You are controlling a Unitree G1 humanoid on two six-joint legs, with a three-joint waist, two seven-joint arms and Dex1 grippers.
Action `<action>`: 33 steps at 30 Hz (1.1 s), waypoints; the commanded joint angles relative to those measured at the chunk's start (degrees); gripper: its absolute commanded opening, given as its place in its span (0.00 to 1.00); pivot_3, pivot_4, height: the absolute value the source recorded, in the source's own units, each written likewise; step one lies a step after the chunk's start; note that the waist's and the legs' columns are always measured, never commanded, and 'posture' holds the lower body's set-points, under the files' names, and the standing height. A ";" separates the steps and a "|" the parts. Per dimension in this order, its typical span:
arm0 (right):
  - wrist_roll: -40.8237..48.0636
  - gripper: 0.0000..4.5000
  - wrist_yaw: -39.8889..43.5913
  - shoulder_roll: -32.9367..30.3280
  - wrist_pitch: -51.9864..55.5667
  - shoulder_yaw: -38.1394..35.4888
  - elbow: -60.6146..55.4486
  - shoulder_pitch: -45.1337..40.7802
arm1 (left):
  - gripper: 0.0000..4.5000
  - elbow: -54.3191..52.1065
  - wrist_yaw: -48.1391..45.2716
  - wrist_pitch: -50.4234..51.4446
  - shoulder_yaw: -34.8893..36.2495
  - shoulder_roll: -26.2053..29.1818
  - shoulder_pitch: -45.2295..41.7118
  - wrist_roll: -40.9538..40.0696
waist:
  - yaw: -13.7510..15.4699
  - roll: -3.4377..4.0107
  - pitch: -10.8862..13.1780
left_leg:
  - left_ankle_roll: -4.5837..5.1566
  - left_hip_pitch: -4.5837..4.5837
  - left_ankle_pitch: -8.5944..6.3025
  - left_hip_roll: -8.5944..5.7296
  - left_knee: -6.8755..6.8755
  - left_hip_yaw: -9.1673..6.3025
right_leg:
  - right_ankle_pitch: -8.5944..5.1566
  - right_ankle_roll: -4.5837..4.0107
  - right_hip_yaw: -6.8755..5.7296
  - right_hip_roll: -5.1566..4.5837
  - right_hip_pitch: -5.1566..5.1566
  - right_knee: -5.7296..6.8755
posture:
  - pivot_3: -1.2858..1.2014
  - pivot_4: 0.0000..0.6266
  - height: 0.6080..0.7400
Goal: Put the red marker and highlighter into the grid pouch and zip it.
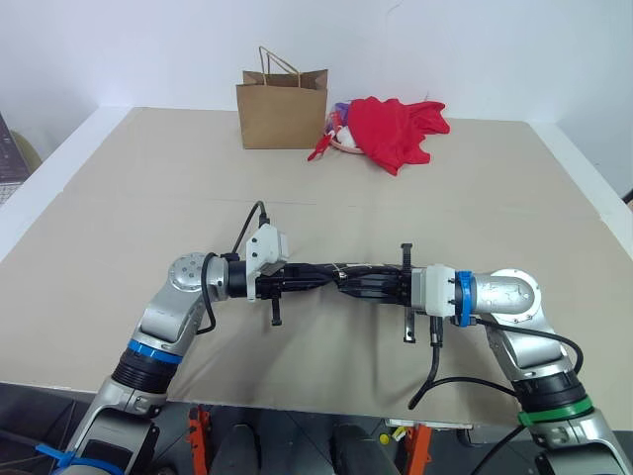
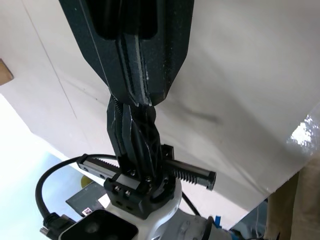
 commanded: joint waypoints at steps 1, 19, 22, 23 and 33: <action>1.95 0.04 -0.90 -0.52 0.87 -1.46 -1.99 -0.93 | 0.00 -1.89 0.01 -0.71 0.68 0.38 -0.16 -0.53 | 0.00 0.00 0.00 | 0.00 0.00 0.00 0.00 0.00 0.00 | 0.00 0.00 0.00 0.00 0.00 0.00 | 0.52 0.24 1.00; 10.40 0.04 1.46 -14.74 7.47 -18.62 -3.13 12.27 | 0.00 0.24 -0.31 -3.37 0.55 1.41 0.17 0.98 | 0.07 -0.01 0.01 | 0.01 0.01 0.00 -0.01 0.01 -0.01 | -0.02 0.01 0.00 -0.01 0.03 0.00 | 0.52 0.24 1.00; 10.40 0.04 1.84 -15.75 6.86 -20.77 -1.80 14.50 | 0.00 0.39 -0.43 -3.68 0.59 1.70 0.32 1.16 | 0.05 -0.01 0.01 | 0.01 0.00 0.00 -0.01 0.02 -0.01 | -0.02 0.01 -0.01 -0.01 0.03 -0.01 | 0.52 0.24 1.00; 10.25 0.04 2.03 -16.10 6.47 -21.59 -1.17 15.20 | 0.00 0.40 -0.49 -3.72 0.64 1.81 0.39 1.17 | 0.04 -0.01 0.01 | 0.01 0.01 0.00 -0.01 0.01 -0.01 | -0.02 0.01 0.00 -0.01 0.03 -0.01 | 0.52 0.24 1.00; 9.30 0.04 2.07 -17.54 4.29 -25.53 2.49 20.16 | 0.00 1.12 -1.08 -4.82 0.91 3.29 0.70 1.65 | 0.00 -0.01 0.01 | 0.01 0.02 0.00 -0.01 0.02 -0.01 | -0.02 0.02 0.00 -0.02 0.04 0.00 | 0.52 0.24 1.00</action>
